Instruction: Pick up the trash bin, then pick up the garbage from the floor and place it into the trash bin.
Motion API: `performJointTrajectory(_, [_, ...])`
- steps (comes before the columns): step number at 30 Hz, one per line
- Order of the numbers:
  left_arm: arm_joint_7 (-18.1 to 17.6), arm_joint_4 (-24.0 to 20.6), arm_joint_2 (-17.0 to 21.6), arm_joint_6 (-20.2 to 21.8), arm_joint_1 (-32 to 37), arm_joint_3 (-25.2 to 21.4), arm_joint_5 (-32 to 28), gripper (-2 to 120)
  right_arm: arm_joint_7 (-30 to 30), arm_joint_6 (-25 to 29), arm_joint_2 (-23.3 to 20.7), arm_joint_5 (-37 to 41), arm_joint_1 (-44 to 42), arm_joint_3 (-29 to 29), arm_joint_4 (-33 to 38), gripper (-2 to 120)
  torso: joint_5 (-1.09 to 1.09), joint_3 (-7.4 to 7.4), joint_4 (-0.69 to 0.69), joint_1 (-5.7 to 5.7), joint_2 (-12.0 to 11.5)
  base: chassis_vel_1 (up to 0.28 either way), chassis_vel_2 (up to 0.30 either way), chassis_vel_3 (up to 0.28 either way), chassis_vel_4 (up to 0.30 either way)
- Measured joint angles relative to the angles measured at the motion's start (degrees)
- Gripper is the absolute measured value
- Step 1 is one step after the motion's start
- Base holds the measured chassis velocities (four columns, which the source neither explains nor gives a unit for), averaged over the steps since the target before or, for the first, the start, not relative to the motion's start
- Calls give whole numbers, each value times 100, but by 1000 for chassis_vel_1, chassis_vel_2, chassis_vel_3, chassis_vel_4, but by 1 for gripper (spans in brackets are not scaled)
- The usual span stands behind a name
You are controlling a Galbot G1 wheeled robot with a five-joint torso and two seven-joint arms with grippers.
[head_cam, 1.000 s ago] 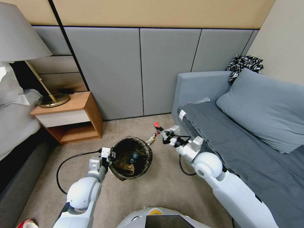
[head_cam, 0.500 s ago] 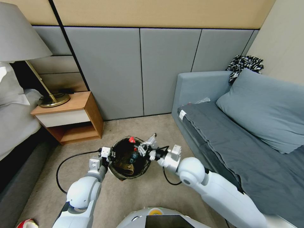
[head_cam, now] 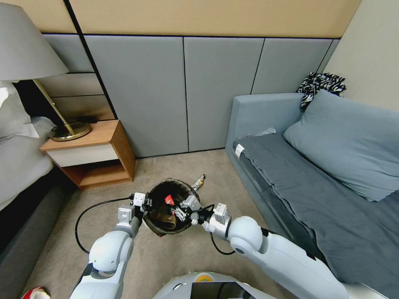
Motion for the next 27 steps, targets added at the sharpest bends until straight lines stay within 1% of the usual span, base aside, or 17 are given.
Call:
performJointTrajectory(1, [0, 0, 0, 0, 0, 0, 0, 4, 0, 0, 0, 0, 0, 0, 0, 41, 0, 0, 0, 0, 0, 0, 0, 0, 0])
performJointTrajectory(4, [0, 0, -14, 3, -4, 7, 0, 4, 33, -3, 11, -1, 19, -10, 23, 55, 0, 0, 0, 0, 0, 0, 0, 0, 0])
performJointTrajectory(5, [0, 0, -14, 3, -4, 7, 0, 4, 33, -3, 11, -1, 19, -10, 23, 55, 0, 0, 0, 0, 0, 0, 0, 0, 0])
performJointTrajectory(6, [0, 0, -16, 3, -6, 11, 0, 4, 43, -3, 16, -1, 30, -10, 33, 61, 0, 0, 0, 0, 0, 0, 0, 0, 0])
performJointTrajectory(7, [0, 0, -17, 3, -7, 12, 0, 4, 46, -3, 18, -1, 35, -10, 36, 63, 0, 0, 0, 0, 0, 0, 0, 0, 0])
performJointTrajectory(9, [0, 0, -23, 4, -8, 16, 2, 4, 77, -2, 27, 5, 46, 4, 70, 75, 0, 0, 0, 0, 0, 0, 0, 0, 0])
performJointTrajectory(10, [0, 0, -23, 4, -8, 16, 2, 4, 77, -2, 27, 5, 46, 4, 70, 75, 0, 0, 0, 0, 0, 0, 0, 0, 0])
performJointTrajectory(13, [-2, -6, -28, 11, 0, 18, 23, 4, 183, 45, 28, 147, 42, 40, 134, 88, 0, 0, 0, 0, 0, 0, 0, 0, 0])
performJointTrajectory(14, [-2, -6, -28, 11, 0, 18, 23, 4, 183, 45, 28, 147, 42, 40, 134, 88, 0, 0, 0, 0, 0, 0, 0, 0, 0])
performJointTrajectory(17, [-5, -14, -34, 16, 1, 21, 34, 4, 269, 99, 22, 325, 24, 149, 254, 99, 0, 0, 0, 0, 0, 0, 0, 0, 0])
performJointTrajectory(18, [-5, -14, -34, 16, 1, 21, 34, 4, 269, 99, 22, 325, 24, 149, 254, 99, 0, 0, 0, 0, 0, 0, 0, 0, 0])
performJointTrajectory(21, [-6, -28, -42, 21, 14, 23, 41, 4, 273, 235, -14, 502, -81, 513, 444, 100, 0, 0, 1, 0, 0, 0, 0, 0, 0])
performJointTrajectory(22, [-6, -28, -42, 21, 14, 23, 41, 4, 273, 235, -14, 502, -81, 513, 444, 100, 0, 0, 1, 0, 0, 0, 0, 0, 0])
performJointTrajectory(24, [-8, -47, -48, 25, 29, 17, 45, 4, 272, 389, -66, 600, -250, 971, 611, 100, 0, 0, 0, 0, 0, 0, 0, 0, 0])
performJointTrajectory(25, [-8, -47, -48, 25, 29, 17, 45, 4, 272, 389, -66, 600, -250, 971, 611, 100, 0, 0, 0, 0, 0, 0, 0, 0, 0])
performJointTrajectory(27, [-9, -53, -62, 26, 34, -3, 46, 4, 426, 594, -101, 637, -378, 1319, 721, 100, 1, 0, -1, 0, 0, 0, 0, 0, 0])
